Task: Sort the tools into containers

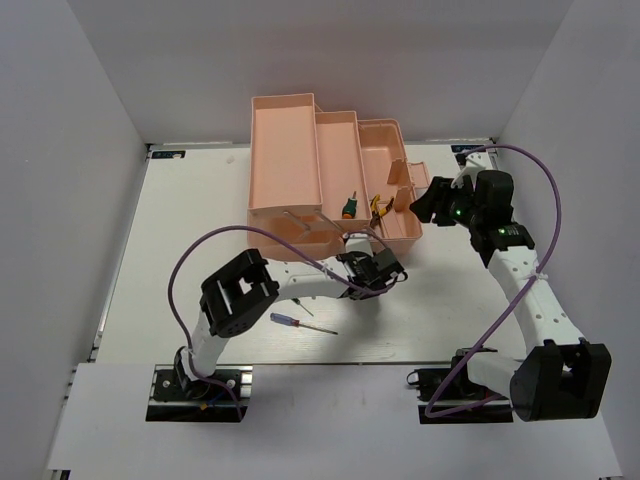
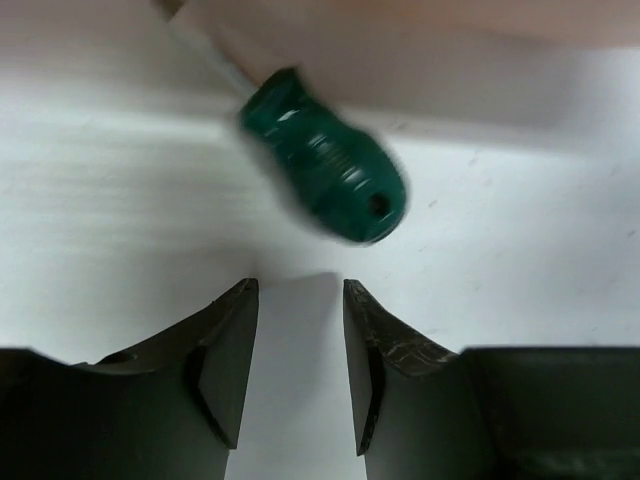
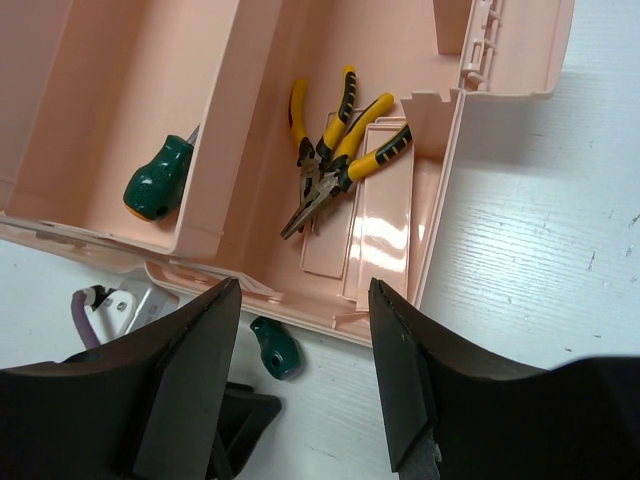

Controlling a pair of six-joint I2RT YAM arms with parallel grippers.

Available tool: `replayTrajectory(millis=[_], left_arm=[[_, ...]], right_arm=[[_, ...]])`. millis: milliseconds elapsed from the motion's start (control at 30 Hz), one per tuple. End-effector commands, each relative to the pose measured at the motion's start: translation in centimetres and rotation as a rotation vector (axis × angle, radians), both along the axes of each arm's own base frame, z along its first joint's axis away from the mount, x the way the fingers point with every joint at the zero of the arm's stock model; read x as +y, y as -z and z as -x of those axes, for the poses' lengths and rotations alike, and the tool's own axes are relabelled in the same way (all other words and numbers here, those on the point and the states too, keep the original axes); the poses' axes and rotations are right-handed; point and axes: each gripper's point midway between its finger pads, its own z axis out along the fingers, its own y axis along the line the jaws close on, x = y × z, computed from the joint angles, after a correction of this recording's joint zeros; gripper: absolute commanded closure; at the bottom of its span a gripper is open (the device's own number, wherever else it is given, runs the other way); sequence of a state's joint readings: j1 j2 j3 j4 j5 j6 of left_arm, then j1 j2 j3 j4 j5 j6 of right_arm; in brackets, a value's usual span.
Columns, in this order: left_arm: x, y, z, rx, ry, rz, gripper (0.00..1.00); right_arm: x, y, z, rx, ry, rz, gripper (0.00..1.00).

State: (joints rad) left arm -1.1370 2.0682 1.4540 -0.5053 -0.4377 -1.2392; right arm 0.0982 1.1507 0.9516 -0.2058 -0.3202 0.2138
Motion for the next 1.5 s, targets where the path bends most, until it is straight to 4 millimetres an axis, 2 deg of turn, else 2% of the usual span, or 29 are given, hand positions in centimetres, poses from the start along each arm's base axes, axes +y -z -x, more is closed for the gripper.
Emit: replayTrajectory(millis=[0,67,200,267,300,433,667,767,833,1067,1200,1467], left_arm=[[3.1,0.2,2.1,0.039,-0.009,-0.064,0.5],[4.4,0.7,2.5,0.043,-0.02,-0.084,0.48],[4.5,-0.2,2.4,0.007,-0.024,-0.073,0.44],[3.9,-1.2,1.7,-0.021,-0.034,-0.055,0.4],[3.6,-1.4,2.0,-0.021,-0.025,-0.055,0.39],[2.0,-1.3,1.7,-0.029,-0.002,-0.01,0.33],[0.4,-2.1,0.6,-0.083,-0.015,0.023,0.26],[-0.5,-2.1,0.0,-0.105,-0.023,0.04,0.26],[-1.1,-2.8,-0.7,-0.129,-0.043,0.058,0.23],[-2.5,-2.3,-2.2,-0.149,-0.091,0.019,0.2],[-1.8,-1.4,-2.6,-0.161,-0.12,-0.028,0.2],[0.8,0.3,-2.7,-0.166,-0.172,-0.165,0.2]], right_arm=[[0.1,-1.8,0.0,-0.061,-0.005,-0.027,0.4],[0.1,-1.7,0.0,-0.058,-0.006,-0.028,0.4],[-0.1,-1.6,-0.1,-0.056,-0.001,-0.029,0.4],[0.0,-1.7,0.0,-0.057,-0.007,-0.031,0.4],[0.0,-1.7,-0.1,-0.058,-0.005,-0.031,0.4],[-0.1,-1.2,-0.1,-0.048,-0.003,-0.031,0.4],[0.0,-1.1,0.1,-0.051,-0.014,-0.035,0.4],[0.0,-0.9,0.1,-0.044,-0.013,-0.037,0.4],[0.0,-0.9,0.1,-0.046,-0.015,-0.037,0.4],[-0.2,-0.9,0.1,-0.043,-0.01,-0.041,0.4],[-0.2,-1.0,0.2,-0.045,-0.014,-0.044,0.4],[-0.4,-1.1,0.1,-0.044,-0.01,-0.05,0.4]])
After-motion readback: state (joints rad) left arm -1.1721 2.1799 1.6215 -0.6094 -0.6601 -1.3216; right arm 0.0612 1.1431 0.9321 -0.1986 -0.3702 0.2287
